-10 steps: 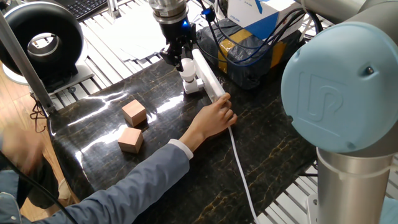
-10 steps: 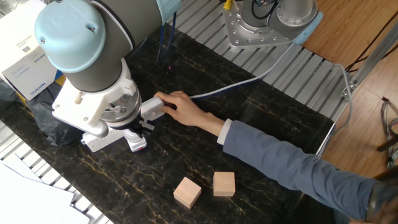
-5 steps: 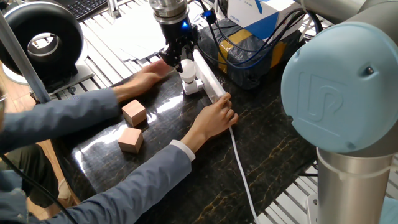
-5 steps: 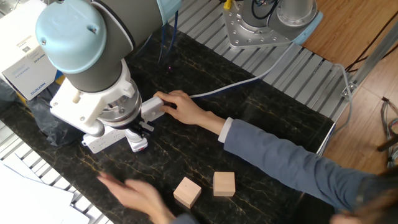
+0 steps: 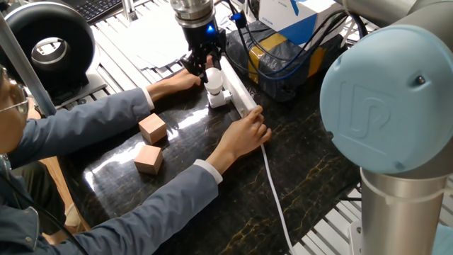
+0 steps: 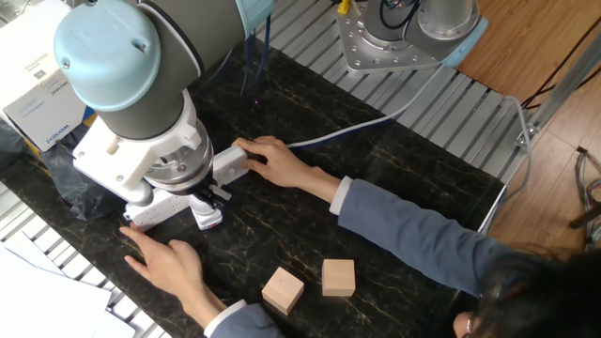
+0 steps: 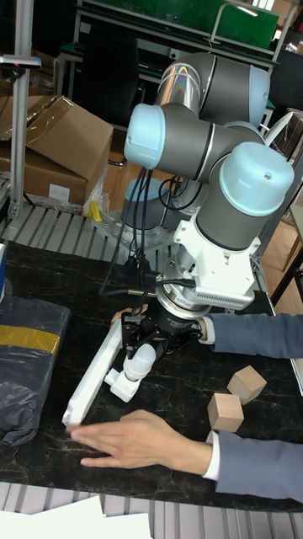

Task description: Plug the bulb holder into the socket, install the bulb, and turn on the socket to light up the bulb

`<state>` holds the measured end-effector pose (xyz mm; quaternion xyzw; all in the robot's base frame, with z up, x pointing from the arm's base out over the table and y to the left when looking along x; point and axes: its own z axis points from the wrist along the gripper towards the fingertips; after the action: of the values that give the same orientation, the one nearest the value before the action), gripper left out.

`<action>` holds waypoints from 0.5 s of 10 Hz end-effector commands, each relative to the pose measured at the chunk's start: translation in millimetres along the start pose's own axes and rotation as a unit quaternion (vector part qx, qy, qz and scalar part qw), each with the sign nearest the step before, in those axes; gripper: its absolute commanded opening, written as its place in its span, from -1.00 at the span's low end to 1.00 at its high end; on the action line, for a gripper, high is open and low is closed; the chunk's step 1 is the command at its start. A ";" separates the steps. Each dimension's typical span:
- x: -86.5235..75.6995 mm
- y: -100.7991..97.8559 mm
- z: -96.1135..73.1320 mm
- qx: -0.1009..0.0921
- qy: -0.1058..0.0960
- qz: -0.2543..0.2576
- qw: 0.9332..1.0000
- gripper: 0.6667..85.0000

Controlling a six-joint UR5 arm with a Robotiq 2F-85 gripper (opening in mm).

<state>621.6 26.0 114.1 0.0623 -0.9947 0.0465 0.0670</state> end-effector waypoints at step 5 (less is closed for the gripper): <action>5.4 1.8 -3.1 -0.003 0.003 0.039 0.999 -0.45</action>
<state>618.0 26.2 116.2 0.0372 -0.9957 0.0493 0.0688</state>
